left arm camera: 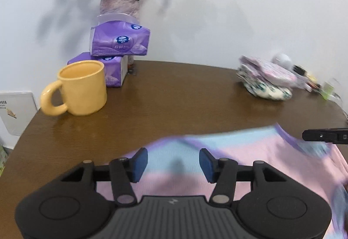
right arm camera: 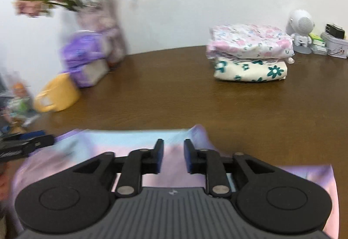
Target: Fold clothes
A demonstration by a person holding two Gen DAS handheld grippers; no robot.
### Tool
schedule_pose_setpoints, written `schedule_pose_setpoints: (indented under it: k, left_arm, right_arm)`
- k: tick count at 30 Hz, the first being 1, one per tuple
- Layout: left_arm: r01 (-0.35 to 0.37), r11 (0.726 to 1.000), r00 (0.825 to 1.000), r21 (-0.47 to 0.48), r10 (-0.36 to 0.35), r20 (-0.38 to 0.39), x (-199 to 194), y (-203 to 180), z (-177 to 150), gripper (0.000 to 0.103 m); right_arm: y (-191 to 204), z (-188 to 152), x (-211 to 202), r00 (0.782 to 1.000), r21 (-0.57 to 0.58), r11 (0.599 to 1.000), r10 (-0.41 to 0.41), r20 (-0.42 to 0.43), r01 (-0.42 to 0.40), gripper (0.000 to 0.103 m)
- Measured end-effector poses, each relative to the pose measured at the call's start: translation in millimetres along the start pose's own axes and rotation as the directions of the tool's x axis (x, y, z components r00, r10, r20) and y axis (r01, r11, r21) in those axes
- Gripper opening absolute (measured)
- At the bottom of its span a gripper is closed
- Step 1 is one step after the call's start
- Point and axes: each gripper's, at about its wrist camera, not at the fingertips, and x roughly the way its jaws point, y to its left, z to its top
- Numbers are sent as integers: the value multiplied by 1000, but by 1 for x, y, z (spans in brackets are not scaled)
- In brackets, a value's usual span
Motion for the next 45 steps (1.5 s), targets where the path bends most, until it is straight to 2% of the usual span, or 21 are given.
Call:
schedule_pose_setpoints:
  k: [2, 7, 11, 16, 19, 24, 28, 29, 31, 33, 34, 35, 39, 40, 45]
  left_arm:
    - [3, 1000, 1000, 22, -3, -11, -18, 0, -19, 52]
    - [-40, 999, 999, 36, 41, -27, -43, 2, -59, 51]
    - [-87, 995, 995, 48, 90, -51, -45, 5, -76, 51]
    - [-135, 990, 990, 37, 137, -41, -47, 10, -83, 50]
    - [-159, 987, 987, 28, 160, -24, -48, 11, -86, 52]
    - [-181, 983, 984, 15, 181, -2, -47, 11, -88, 53]
    - [-164, 986, 986, -33, 164, 2, -51, 10, -84, 53]
    - [-145, 988, 989, -46, 146, 18, -54, 8, -83, 55]
    - [-100, 994, 993, -53, 104, 63, -60, -2, -81, 75]
    - [-74, 997, 993, -37, 77, 85, -61, -19, -80, 86]
    - [-62, 998, 993, -28, 64, 94, -61, -27, -80, 89]
    - [-49, 999, 993, -19, 51, 103, -61, -36, -79, 89]
    - [-2, 1000, 998, 0, 2, 64, -49, -66, -82, 94]
    - [5, 1000, 999, 5, -5, 50, -45, -72, -82, 94]
    - [7, 1000, 1000, -6, -7, -13, -26, -86, -84, 94]
  right_arm:
    - [11, -23, -28, 999, -39, 998, 40, 2, -39, 32]
    - [37, -89, -72, 996, -115, 990, 83, -25, -85, 32]
    - [50, -126, -81, 999, -163, 986, 23, -33, -28, 32]
    - [56, -146, -93, 999, -186, 982, -23, -35, 16, 31]
    - [60, -154, -101, 998, -200, 979, -53, -31, 46, 30]
    - [64, -162, -105, 997, -207, 975, -80, 0, 78, 30]
    - [57, -158, -108, 1000, -141, 990, -23, 19, 25, 33]
    - [54, -155, -109, 999, -119, 993, -18, 33, 22, 40]
    - [49, -151, -112, 997, -90, 995, -33, 75, 40, 49]
    - [48, -147, -111, 991, -84, 993, -73, 116, 83, 54]
    - [47, -145, -108, 989, -76, 993, -85, 124, 95, 61]
    - [46, -143, -105, 986, -68, 992, -97, 133, 107, 68]
    - [40, -137, -93, 981, -37, 990, -133, 143, 139, 78]
    - [39, -136, -90, 980, -36, 989, -139, 141, 145, 84]
    - [35, -133, -78, 974, -62, 978, -188, 129, 197, 98]
